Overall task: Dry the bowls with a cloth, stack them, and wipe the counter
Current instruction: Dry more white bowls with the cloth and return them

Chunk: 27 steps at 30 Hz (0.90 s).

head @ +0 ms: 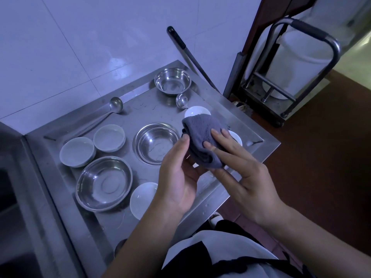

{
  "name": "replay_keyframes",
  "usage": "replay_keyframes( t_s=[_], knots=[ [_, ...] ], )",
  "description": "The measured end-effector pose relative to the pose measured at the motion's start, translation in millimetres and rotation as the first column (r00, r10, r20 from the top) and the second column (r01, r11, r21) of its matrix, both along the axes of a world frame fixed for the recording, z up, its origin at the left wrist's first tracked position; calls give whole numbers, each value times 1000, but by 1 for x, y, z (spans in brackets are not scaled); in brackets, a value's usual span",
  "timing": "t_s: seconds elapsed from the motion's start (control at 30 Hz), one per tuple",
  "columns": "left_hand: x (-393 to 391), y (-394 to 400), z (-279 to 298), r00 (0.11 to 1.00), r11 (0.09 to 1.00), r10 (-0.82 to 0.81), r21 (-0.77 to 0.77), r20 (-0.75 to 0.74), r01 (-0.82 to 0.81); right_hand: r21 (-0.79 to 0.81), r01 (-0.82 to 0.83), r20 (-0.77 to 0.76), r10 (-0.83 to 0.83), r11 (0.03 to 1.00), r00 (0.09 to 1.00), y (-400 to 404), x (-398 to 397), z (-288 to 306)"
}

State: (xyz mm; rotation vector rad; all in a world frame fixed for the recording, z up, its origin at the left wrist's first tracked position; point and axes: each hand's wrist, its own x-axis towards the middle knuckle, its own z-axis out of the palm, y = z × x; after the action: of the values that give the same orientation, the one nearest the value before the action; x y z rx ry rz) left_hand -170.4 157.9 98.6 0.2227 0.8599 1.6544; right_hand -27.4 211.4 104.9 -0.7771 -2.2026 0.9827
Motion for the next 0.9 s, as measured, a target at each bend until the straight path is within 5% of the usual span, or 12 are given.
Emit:
replay_keyframes(
  t_s=[0.2,0.5,0.67,0.8,0.9],
  knots=[
    [-5,5,-4,996,987,77,-144,46,-70,257,-43,-25,51,965,998,-3,1,-16],
    [-16,-2,-9,985,965,56,-261,165,-11,284,-251,23,255,925,967,1,20,-32],
    [-24,-3,-13,942,984,94,-177,321,-38,275,-148,-75,175,950,982,-8,19,-46],
    [-28,-2,-16,947,991,125,-87,295,-104,49,55,-248,-41,997,968,-30,11,-51],
    [-24,-6,-16,964,996,91,1,250,-94,-423,181,-335,-339,888,879,-27,-2,-31]
  ],
)
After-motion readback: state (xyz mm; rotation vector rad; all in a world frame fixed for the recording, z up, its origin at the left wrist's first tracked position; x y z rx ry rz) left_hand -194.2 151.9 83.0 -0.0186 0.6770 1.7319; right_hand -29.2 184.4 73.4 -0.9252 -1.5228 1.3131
